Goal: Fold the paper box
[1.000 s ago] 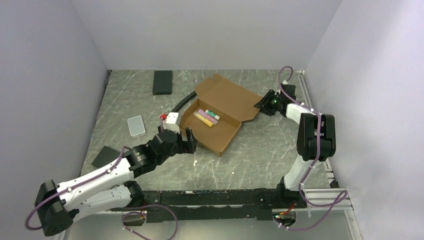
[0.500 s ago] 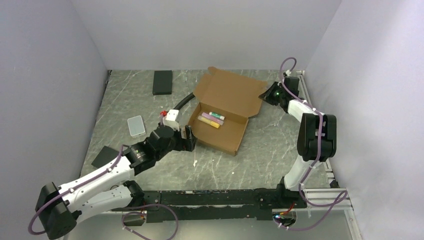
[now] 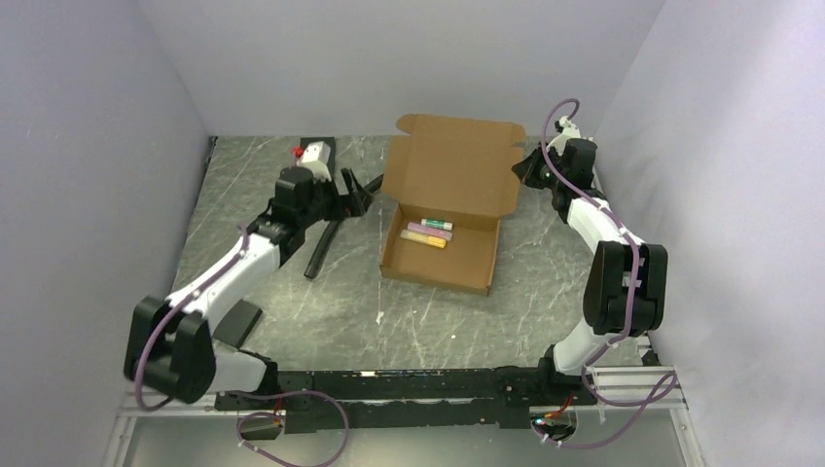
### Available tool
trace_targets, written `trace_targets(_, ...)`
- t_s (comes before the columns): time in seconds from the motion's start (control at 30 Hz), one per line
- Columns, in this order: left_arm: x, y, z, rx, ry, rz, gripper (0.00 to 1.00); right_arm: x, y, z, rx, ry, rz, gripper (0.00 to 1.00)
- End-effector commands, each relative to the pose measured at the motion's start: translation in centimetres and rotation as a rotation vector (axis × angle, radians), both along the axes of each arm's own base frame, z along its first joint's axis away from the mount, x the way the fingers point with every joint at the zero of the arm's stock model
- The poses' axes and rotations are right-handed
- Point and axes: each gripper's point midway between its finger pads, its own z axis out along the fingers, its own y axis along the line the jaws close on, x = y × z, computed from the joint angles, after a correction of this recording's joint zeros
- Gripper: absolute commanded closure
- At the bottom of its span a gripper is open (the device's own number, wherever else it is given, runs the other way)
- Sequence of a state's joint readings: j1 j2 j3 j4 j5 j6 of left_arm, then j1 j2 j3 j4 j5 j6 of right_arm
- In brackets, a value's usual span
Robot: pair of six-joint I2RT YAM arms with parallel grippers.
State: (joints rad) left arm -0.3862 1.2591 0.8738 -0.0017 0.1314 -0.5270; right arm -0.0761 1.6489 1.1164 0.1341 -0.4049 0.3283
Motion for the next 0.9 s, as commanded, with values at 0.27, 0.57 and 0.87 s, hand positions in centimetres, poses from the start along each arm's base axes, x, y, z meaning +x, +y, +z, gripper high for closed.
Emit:
trace_targets(0.27,11.6,-2.7,-0.1,-0.018,-0.14,-0.142,0.13,-0.7,-0.1,3.6,-0.122,-0.17,0.056,1.0)
trace_targets(0.57,16.7,-5.7,-0.1,-0.109,-0.182,-0.321,0.11,-0.9,0.3,3.5,-0.123,-0.18,0.085,1.0)
trace_targets(0.87,19.4,-7.8,-2.6,-0.167,-0.105,-0.399,0.1,-0.9,1.0,3.7,-0.151,-0.199,0.113,1.0)
